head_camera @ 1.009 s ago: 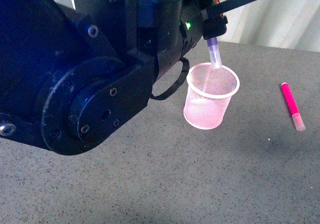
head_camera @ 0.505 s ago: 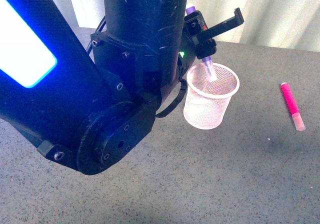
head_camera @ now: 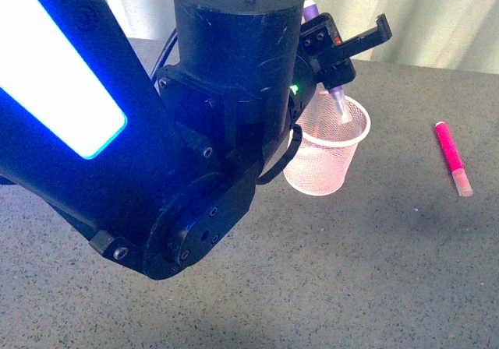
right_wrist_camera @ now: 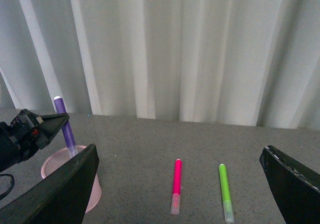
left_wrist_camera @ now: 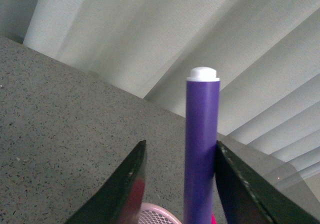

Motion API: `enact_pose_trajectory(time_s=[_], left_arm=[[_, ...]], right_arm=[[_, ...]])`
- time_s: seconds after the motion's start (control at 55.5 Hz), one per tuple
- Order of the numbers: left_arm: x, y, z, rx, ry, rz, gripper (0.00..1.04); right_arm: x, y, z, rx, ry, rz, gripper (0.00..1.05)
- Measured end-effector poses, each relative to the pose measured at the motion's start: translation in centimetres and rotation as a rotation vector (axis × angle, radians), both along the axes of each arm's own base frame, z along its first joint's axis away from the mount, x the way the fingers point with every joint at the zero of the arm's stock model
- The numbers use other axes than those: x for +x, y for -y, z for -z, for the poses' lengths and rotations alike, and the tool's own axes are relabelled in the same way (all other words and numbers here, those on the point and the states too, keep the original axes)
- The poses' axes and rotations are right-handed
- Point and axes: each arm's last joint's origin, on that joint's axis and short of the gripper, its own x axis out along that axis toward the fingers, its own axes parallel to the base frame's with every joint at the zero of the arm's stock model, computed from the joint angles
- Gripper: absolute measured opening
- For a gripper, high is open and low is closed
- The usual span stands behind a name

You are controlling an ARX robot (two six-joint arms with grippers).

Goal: Insert purple and pink pens into pink cup

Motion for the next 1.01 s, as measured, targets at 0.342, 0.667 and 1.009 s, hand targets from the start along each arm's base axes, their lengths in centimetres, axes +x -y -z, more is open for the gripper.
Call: enact_pose_trajectory(time_s=[0.342, 0.667, 1.009], left_arm=[[0.1, -0.1, -0.2, 0.010, 0.028, 0.027, 1.00], [0.6, -1.6, 0.5, 0.105, 0.089, 0.050, 0.98], [1.2, -2.7, 1.8, 0.136, 0.078, 0.043, 0.98]], right_arm=[[0.0, 0.0, 0.0, 0.000, 0.000, 0.000, 0.98], [0.0, 0.0, 0.0, 0.000, 0.000, 0.000, 0.98], [0.0, 0.0, 0.0, 0.000, 0.000, 0.000, 0.98]])
